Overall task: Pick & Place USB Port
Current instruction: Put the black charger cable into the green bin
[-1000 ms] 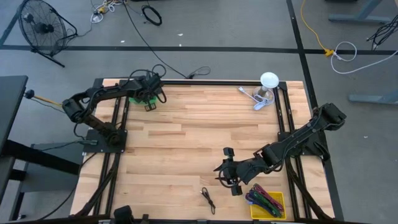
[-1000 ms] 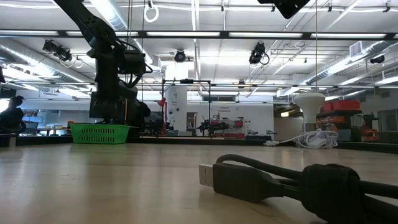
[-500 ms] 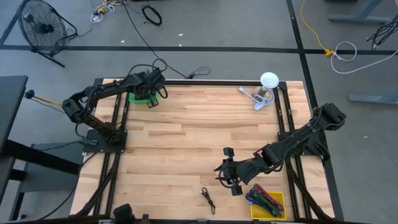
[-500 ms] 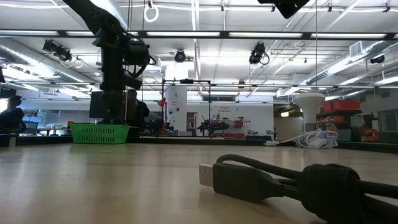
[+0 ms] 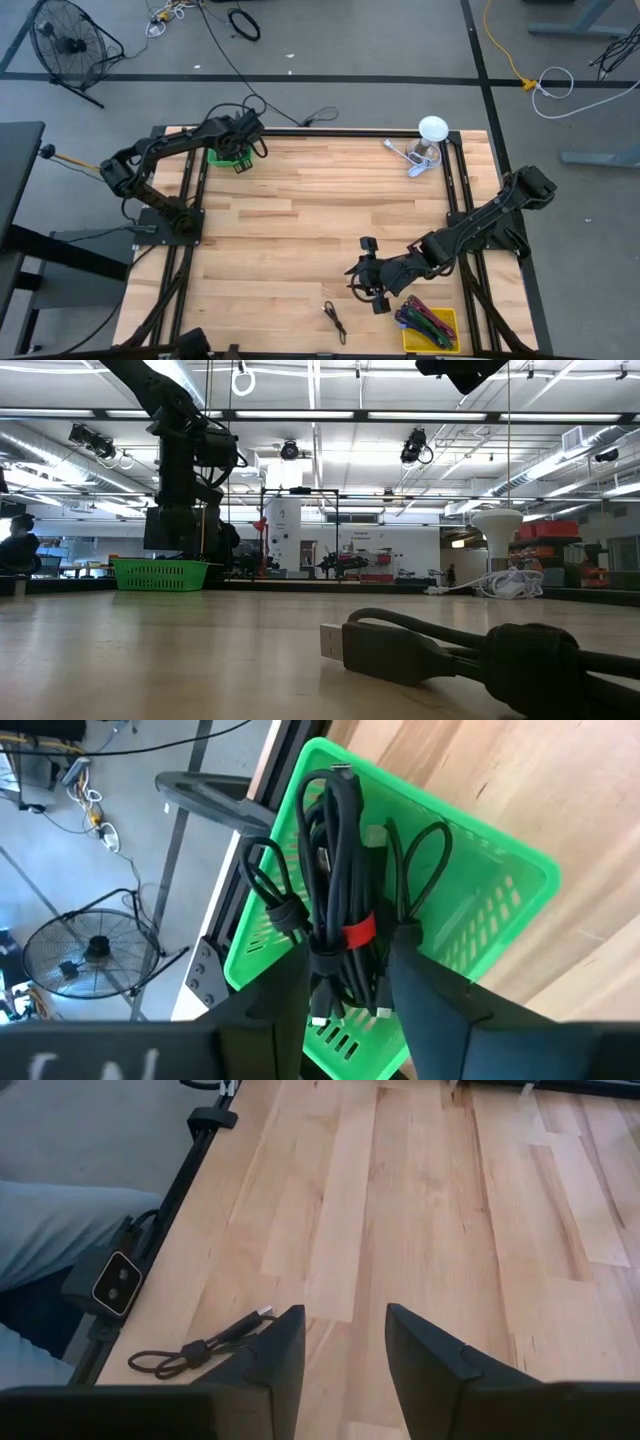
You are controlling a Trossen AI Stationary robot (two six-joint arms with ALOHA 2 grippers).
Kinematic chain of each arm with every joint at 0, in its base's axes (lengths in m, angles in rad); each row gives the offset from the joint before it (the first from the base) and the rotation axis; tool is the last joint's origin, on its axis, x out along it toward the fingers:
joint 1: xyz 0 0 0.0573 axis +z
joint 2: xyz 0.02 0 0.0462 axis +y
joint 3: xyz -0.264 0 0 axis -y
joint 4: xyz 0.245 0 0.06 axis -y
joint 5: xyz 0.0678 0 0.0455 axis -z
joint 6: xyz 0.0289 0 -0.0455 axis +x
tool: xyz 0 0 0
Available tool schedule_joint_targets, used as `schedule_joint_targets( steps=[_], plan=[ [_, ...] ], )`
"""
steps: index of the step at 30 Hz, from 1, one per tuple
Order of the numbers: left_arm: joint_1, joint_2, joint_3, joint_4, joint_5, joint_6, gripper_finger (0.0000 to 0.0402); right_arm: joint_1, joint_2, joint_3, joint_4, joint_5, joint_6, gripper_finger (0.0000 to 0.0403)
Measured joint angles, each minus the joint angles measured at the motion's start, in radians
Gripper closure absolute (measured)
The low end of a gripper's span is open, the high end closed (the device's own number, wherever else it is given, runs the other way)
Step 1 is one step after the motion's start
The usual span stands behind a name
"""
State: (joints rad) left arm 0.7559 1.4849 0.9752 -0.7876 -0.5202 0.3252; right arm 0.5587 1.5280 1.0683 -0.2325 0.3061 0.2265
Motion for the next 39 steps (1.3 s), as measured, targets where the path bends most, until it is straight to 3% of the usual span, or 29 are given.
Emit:
schedule_joint_targets(
  steps=[6, 14, 20, 29, 39],
  plan=[
    [-0.002, 0.000, 0.000, 0.004, 0.023, -0.011, 0.0251, 0.000, 0.000, 0.000, 0.000, 0.000, 0.000, 0.0263],
    [-0.088, -0.052, -0.001, -0.021, 0.425, -0.079, 0.0270, 0.000, 0.000, 0.000, -0.001, 0.000, -0.003, 0.0263],
    [-0.259, -0.079, -0.001, -0.023, 0.602, -0.198, 0.0275, 0.000, 0.005, 0.000, 0.015, 0.043, 0.047, 0.0263],
    [-0.596, -0.079, -0.001, 0.087, 0.586, -0.320, 0.0275, -0.001, 0.187, 0.000, 0.296, -0.138, 0.058, 0.0263],
    [-0.858, -0.079, -0.001, 0.148, 0.413, -0.490, 0.0275, 0.045, 0.340, 0.000, 0.266, -0.202, 0.339, 0.0263]
  ],
)
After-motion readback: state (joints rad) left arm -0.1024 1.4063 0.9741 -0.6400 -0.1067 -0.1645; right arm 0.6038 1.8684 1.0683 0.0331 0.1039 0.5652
